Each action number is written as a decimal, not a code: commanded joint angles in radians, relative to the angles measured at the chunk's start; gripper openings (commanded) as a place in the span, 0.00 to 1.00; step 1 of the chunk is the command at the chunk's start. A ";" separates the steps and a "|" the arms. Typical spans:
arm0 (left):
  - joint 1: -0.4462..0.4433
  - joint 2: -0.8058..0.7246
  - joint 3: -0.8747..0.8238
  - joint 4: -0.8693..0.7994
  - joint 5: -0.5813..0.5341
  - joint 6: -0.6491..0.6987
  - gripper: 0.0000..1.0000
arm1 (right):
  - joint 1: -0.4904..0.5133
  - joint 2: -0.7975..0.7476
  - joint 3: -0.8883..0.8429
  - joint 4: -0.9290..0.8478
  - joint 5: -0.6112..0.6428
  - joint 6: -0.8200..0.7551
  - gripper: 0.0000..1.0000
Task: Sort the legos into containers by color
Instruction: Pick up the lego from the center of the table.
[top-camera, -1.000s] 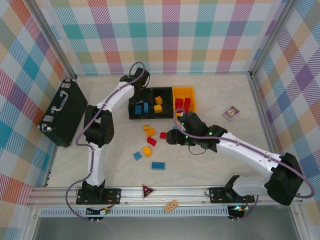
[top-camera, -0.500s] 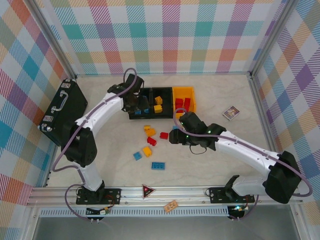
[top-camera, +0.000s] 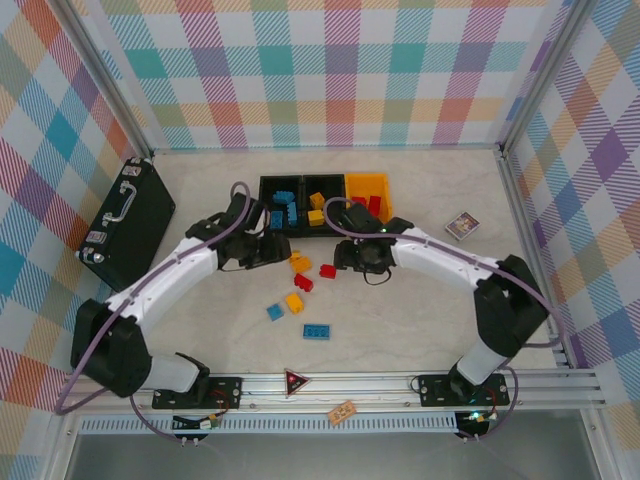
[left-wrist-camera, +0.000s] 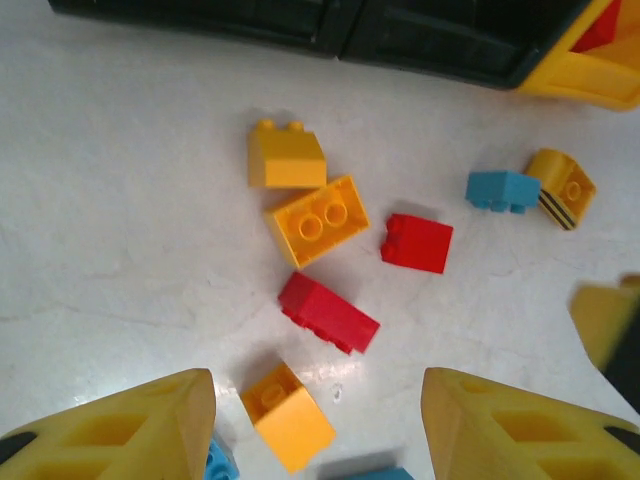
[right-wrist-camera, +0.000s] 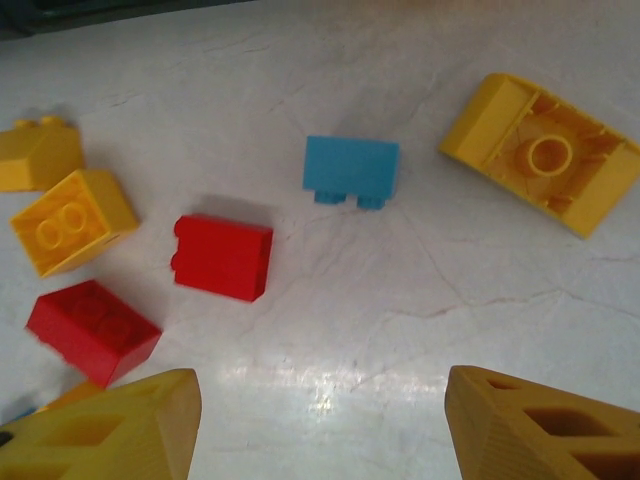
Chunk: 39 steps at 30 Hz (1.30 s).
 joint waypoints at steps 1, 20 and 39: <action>-0.010 -0.080 -0.069 0.030 0.038 -0.038 0.57 | -0.018 0.061 0.058 -0.026 0.016 0.000 0.65; -0.027 -0.124 -0.223 0.062 0.026 -0.098 0.58 | -0.082 0.347 0.258 -0.036 -0.005 -0.032 0.45; -0.032 -0.093 -0.221 0.074 0.017 -0.108 0.57 | -0.070 0.320 0.212 -0.048 -0.023 -0.061 0.47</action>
